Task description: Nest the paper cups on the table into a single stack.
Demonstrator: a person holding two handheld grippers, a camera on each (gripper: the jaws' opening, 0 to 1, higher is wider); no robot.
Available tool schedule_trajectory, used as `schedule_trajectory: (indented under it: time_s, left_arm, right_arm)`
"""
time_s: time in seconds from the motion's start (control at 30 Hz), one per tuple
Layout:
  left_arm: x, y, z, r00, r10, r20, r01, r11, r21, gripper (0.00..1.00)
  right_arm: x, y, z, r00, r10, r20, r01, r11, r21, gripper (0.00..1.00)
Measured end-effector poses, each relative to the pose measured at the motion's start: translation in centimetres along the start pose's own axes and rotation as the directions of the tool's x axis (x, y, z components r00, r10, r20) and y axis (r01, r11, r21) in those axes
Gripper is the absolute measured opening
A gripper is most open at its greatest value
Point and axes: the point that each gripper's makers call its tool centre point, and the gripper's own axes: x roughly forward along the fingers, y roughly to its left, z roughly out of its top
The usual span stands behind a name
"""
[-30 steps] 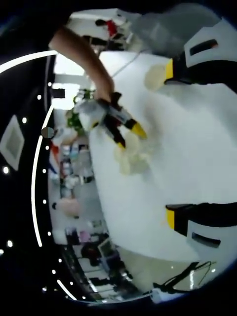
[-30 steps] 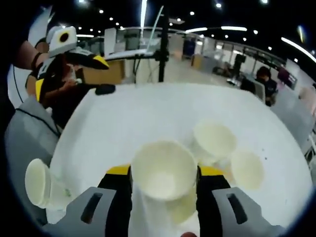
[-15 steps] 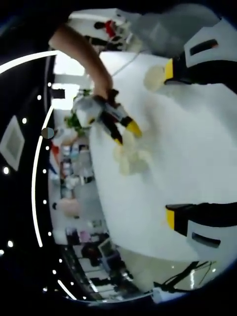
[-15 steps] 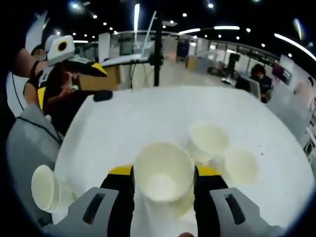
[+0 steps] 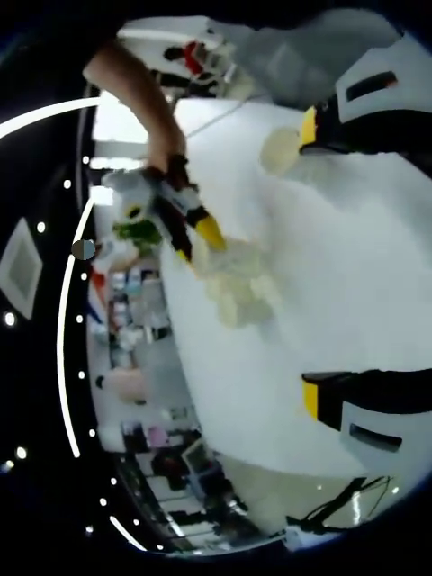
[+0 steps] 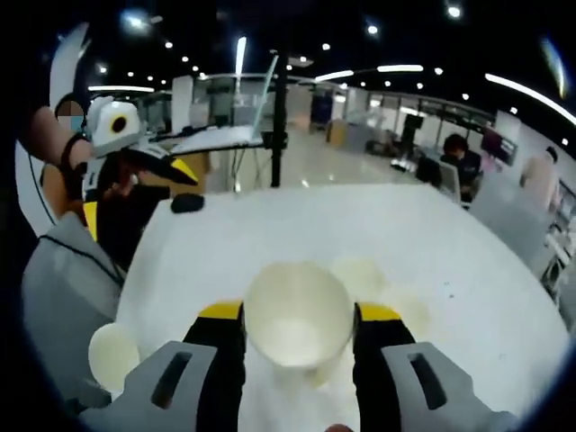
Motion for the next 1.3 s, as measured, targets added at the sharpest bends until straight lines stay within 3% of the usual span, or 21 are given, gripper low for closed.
schedule_trajectory:
  time_s: [0.37,0.6,1.0,1.3]
  left_arm:
    - [-0.5,0.8,0.5,0.999,0.052,0.016,-0.052,0.999,-0.014,0.99]
    - [-0.8,0.4,0.8,0.997,0.066,0.028,-0.066,0.998,-0.012,0.99]
    - [-1.4,-0.1,0.1,0.996,0.089,0.024,-0.088,0.996,-0.027,0.98]
    - [-1.5,-0.8,-0.1,0.996,0.087,0.018,-0.087,0.996,-0.019,0.98]
  right_arm:
    - [-4.1,2.6,5.1,0.994,0.002,0.105,0.000,1.000,-0.021,0.42]
    - [-6.5,5.0,6.7,0.989,0.033,0.141,-0.029,0.999,-0.029,0.42]
    - [-9.3,9.3,6.8,0.986,0.099,0.136,-0.085,0.991,-0.104,0.42]
    - [-9.3,12.3,5.2,0.981,0.141,0.131,-0.130,0.987,-0.090,0.41]
